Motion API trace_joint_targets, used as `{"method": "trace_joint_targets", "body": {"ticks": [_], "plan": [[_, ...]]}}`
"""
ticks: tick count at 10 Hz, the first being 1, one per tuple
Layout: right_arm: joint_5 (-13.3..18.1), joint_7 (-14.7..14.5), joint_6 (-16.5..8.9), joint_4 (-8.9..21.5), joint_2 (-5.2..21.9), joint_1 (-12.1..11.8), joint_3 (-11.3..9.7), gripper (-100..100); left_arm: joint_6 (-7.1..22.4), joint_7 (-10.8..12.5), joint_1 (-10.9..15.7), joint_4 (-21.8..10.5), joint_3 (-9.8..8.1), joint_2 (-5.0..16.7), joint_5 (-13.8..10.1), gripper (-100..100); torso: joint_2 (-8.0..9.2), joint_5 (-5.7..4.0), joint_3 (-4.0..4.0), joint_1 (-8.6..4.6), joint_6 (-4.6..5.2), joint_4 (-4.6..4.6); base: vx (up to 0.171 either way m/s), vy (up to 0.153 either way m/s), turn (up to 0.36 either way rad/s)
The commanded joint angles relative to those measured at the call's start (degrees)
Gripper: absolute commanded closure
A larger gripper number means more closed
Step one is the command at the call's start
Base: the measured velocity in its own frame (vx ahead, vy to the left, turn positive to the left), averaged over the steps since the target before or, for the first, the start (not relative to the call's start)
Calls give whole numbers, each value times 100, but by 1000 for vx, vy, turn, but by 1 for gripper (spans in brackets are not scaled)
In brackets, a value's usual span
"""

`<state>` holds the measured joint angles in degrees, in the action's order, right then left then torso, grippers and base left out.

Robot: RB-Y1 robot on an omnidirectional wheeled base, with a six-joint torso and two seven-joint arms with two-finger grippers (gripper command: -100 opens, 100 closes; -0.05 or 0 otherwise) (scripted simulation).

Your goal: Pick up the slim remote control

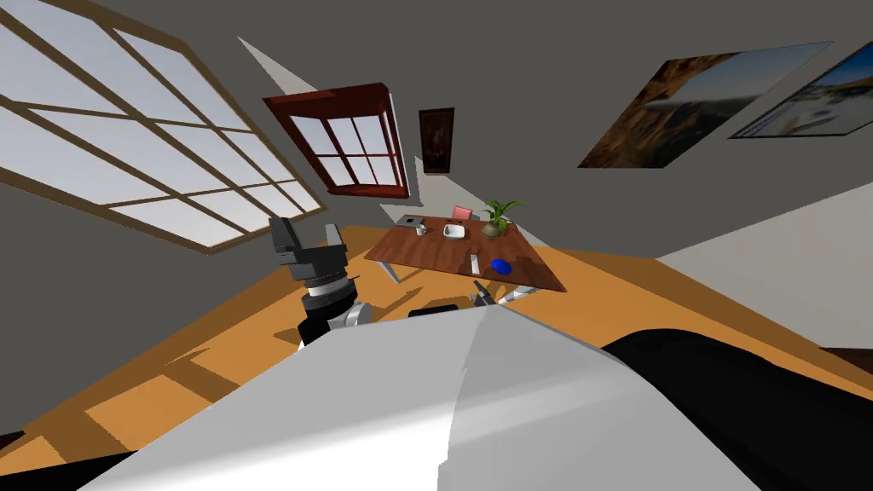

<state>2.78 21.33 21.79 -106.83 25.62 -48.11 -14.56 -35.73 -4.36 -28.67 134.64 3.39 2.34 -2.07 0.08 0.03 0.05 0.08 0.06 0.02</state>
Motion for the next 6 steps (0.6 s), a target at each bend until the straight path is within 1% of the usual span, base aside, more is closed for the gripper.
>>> {"method": "trace_joint_targets", "body": {"ticks": [1,2,3,4,5,6], "plan": [[114,133,-58,286,197,-157,-171,-100,0,0,0,0,0,0,0,0,0,0,0,0,0,0,9,51,391],[114,133,-58,346,197,-157,-171,-100,0,0,1,0,1,0,0,0,-2,0,-1,3,-7,0,9,41,235],[114,133,-58,374,197,-157,-171,-100,0,0,0,0,0,0,0,0,-1,0,0,1,0,0,8,21,-26],[208,271,-59,561,400,-321,-295,-100,0,0,0,0,0,0,0,0,-1,-2,0,-5,1,0,17,49,353],[208,271,-59,681,400,-321,-295,-100,0,0,1,0,1,0,0,0,-3,0,-1,0,-6,0,22,37,264],[208,271,-59,681,400,-321,-295,-100,0,0,0,0,0,0,0,0,-4,0,-2,-1,-1,0,8,13,0]]}}
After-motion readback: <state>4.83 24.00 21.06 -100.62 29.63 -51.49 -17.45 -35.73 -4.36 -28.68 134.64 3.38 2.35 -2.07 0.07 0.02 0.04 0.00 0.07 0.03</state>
